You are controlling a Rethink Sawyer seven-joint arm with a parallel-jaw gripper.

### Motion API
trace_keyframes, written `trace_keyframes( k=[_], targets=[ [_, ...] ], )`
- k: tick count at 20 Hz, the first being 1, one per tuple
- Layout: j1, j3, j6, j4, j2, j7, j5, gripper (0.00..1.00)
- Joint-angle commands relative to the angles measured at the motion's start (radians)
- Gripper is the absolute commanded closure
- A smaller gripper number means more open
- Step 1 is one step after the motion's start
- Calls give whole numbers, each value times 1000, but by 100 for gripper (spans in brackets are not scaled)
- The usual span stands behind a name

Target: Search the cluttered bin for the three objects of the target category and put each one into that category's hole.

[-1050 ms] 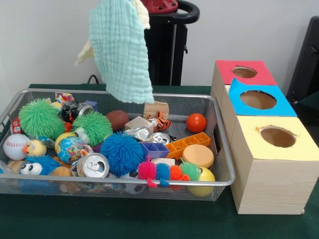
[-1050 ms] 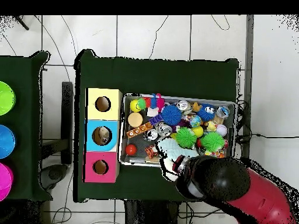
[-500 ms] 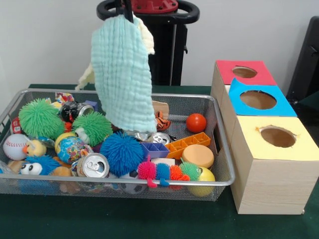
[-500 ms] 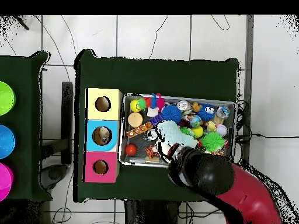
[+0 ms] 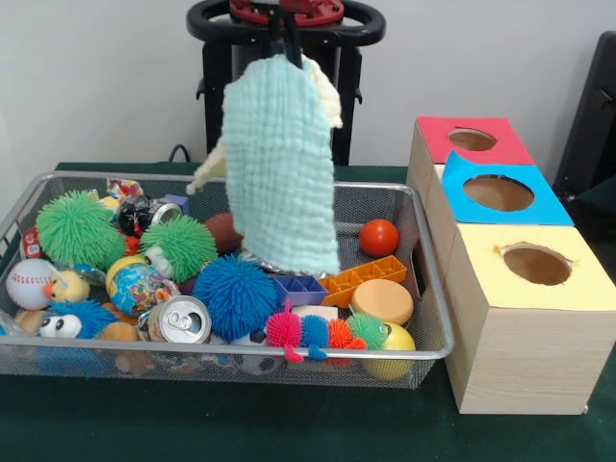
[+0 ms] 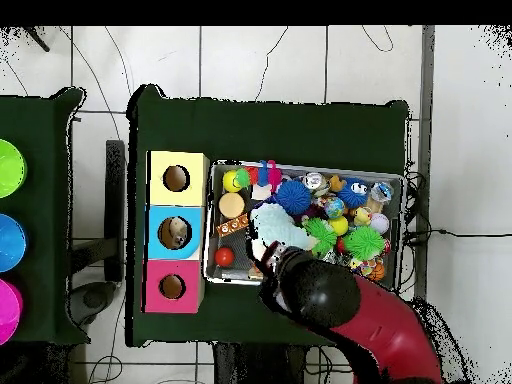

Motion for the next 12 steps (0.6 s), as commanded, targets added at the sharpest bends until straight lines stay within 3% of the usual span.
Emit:
trace_keyframes(
  k=[1, 9, 12],
  targets=[
    [52, 59, -51, 83, 28, 179, 77, 100],
    [98, 65, -162, 108, 73, 201, 133, 100],
    [79, 73, -242, 100, 124, 175, 121, 100]
  ],
)
